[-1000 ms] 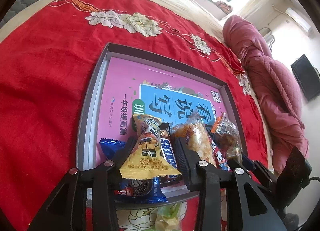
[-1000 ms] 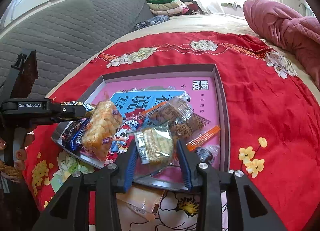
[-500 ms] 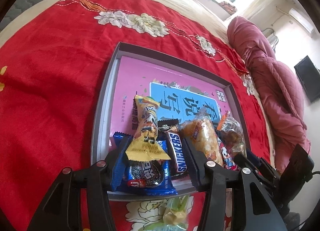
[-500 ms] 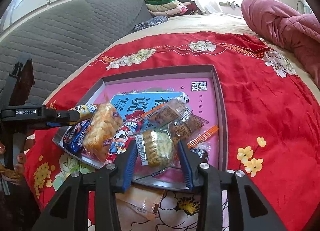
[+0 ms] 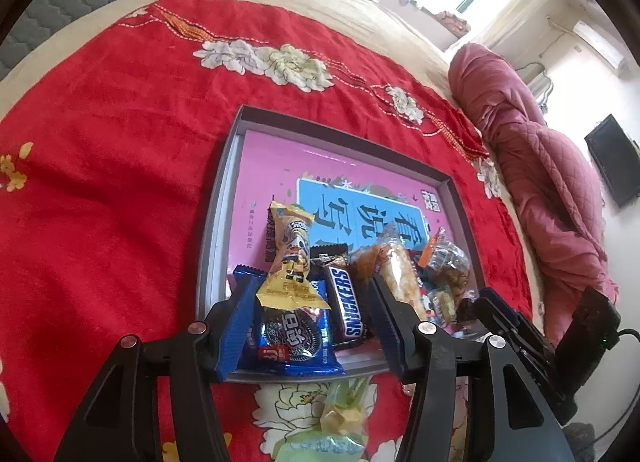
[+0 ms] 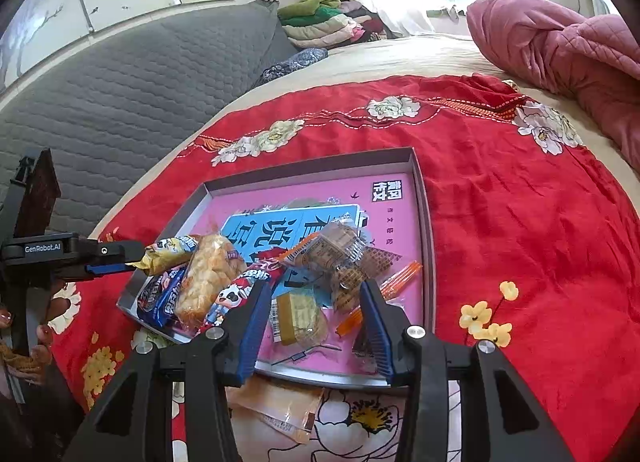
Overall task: Organize snacks
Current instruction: 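Open both grippers and withdraw them from the tray toward the bedspread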
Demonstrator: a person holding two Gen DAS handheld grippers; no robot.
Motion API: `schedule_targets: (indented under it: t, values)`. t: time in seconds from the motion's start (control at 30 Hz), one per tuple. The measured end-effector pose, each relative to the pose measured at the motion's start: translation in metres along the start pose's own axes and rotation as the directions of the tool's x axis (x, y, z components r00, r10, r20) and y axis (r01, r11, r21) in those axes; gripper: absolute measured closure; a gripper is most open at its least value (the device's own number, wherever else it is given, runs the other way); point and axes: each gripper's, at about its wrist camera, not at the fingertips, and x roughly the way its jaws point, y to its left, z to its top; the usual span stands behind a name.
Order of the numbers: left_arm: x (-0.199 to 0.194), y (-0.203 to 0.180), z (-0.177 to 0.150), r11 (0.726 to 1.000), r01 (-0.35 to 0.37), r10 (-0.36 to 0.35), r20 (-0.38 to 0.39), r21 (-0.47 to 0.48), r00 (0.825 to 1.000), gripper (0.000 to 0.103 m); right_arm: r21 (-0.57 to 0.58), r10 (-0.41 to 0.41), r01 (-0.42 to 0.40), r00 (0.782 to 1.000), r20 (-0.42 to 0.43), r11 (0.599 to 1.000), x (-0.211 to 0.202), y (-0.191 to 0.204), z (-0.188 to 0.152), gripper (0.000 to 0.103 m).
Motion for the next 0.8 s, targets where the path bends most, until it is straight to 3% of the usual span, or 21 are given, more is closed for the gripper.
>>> schedule_targets:
  t: [0.5, 0.8]
  values:
    - [-0.025, -0.019, -0.006, 0.997, -0.029, 0.026, 0.045, 0.068, 0.999, 0.041, -0.032, 0.062, -0.06, 0.997, 0.04, 0.998, -0.012, 0.009, 0.003, 0.053]
    - [-0.032, -0.031, -0.018, 0.993, -0.031, 0.028, 0.031, 0.113, 0.999, 0.038, -0.107, 0.103, -0.097, 0.993, 0.055, 0.99, -0.027, 0.027, -0.003, 0.049]
